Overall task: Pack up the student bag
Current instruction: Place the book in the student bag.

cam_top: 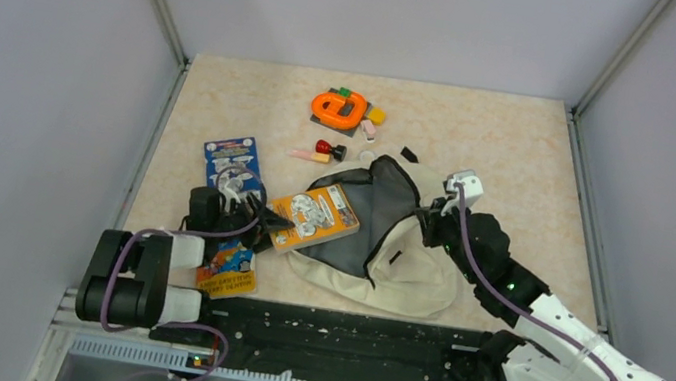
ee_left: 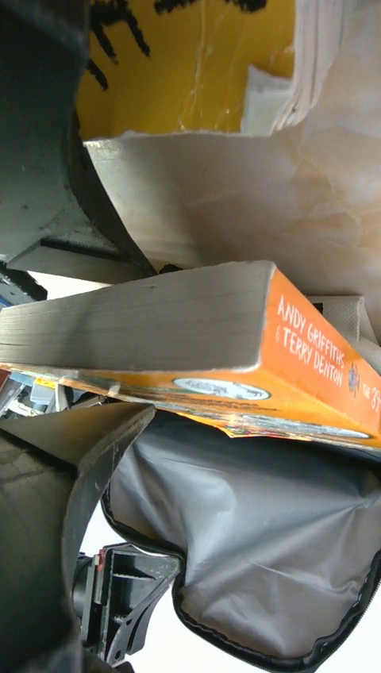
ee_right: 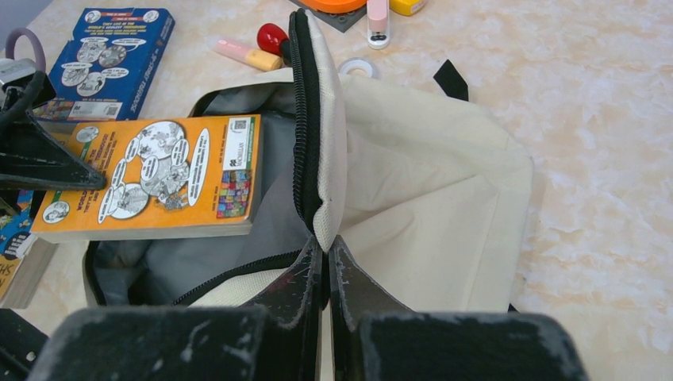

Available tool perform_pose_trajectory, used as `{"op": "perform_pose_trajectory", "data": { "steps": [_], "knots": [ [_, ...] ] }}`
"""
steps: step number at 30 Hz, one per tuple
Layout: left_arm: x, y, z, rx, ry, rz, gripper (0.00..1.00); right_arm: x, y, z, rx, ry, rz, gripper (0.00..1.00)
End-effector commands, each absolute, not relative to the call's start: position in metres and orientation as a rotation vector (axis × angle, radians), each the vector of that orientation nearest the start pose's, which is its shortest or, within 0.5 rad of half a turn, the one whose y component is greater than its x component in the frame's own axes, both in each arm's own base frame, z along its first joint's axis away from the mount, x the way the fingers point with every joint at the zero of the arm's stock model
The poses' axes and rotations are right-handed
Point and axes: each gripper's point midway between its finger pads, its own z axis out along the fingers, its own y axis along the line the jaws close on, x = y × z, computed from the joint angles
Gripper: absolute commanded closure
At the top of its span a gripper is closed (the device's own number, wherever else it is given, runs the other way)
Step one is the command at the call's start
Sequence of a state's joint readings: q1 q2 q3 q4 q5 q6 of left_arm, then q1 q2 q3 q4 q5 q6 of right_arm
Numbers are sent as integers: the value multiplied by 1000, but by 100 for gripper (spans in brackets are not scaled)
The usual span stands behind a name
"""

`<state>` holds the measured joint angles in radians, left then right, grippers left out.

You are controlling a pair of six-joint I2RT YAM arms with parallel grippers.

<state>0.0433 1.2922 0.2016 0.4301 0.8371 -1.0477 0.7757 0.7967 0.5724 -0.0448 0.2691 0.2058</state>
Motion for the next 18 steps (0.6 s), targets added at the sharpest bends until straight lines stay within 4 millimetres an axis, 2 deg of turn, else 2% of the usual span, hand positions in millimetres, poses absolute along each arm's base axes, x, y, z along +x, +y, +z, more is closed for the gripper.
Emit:
{"op": "perform_pose_trajectory", "data": {
  "steps": [1, 5, 13, 18],
  "knots": [
    [252, -147, 69, -737, 2158, -1450, 43, 258, 189, 241, -269, 1742, 459, 100],
    [258, -142, 67, -758, 2148, -1381, 54, 258, 187, 241, -265, 1743, 451, 100],
    [264, -125, 71, -756, 2147, -1196, 63, 260, 187, 240, -263, 1748, 441, 100],
    [264, -126, 92, -688, 2099, -1205, 87, 260, 187, 242, -264, 1744, 444, 100]
  ]
}}
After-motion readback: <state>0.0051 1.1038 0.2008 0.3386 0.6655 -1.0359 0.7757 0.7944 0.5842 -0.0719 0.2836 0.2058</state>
